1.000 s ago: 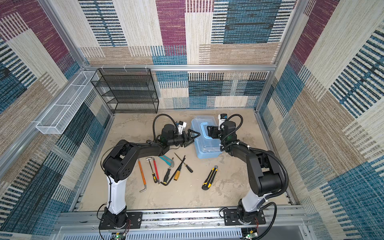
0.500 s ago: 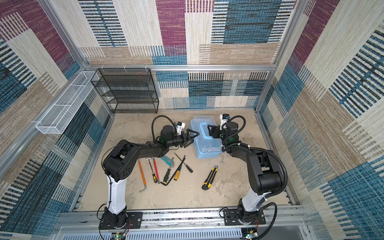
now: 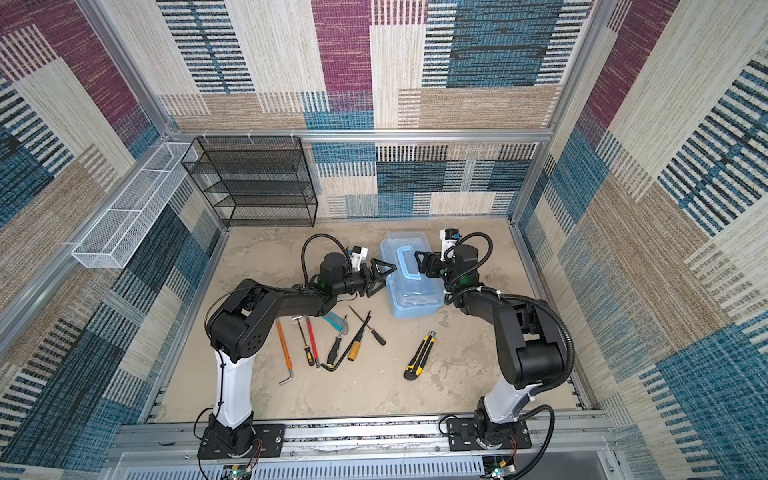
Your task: Pack the tool kit
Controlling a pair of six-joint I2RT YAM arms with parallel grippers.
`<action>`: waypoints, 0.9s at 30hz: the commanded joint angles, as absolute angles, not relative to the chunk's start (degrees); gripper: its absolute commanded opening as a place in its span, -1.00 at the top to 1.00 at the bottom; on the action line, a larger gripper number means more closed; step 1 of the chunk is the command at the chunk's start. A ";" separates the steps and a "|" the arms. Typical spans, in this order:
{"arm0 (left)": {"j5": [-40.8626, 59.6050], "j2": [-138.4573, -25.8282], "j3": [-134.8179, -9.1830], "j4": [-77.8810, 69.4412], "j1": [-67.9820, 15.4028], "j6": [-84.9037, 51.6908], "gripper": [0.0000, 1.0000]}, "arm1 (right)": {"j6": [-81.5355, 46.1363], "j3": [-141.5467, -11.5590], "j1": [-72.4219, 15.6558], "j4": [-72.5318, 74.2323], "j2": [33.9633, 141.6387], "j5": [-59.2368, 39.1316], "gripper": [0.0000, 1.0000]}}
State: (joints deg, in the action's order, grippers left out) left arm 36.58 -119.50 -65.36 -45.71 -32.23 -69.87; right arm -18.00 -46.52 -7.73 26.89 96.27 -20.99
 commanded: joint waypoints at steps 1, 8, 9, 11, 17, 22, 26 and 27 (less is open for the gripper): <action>39.19 -119.58 -65.91 -61.66 -32.43 -73.19 -0.98 | -18.14 -45.09 -8.39 6.46 97.36 -28.85 -0.51; 38.18 -119.79 -65.80 -65.70 -32.43 -75.23 -0.92 | -17.34 -45.13 -8.43 6.46 97.04 -30.05 -0.73; 38.30 -119.73 -65.85 -65.82 -32.43 -75.23 -0.91 | -16.80 -45.43 -8.43 6.02 96.87 -30.03 -0.78; 38.19 -119.62 -65.92 -66.09 -32.43 -75.47 -0.89 | -15.96 -45.81 -8.44 5.26 96.52 -30.25 -0.86; 38.04 -120.30 -66.45 -67.71 -32.41 -77.00 -0.85 | -14.24 -46.38 -8.41 3.41 96.58 -29.88 -0.88; 37.21 -121.08 -65.33 -70.54 -32.34 -78.51 -0.80 | -14.99 -46.55 -8.44 4.34 97.16 -30.97 -0.85; 36.39 -121.10 -65.16 -72.27 -32.19 -79.18 -0.69 | -15.72 -46.98 -8.42 4.93 97.83 -32.24 -0.77; 36.32 -121.02 -65.21 -72.57 -32.16 -79.19 -0.68 | -15.72 -47.13 -8.37 4.90 98.04 -32.46 -0.76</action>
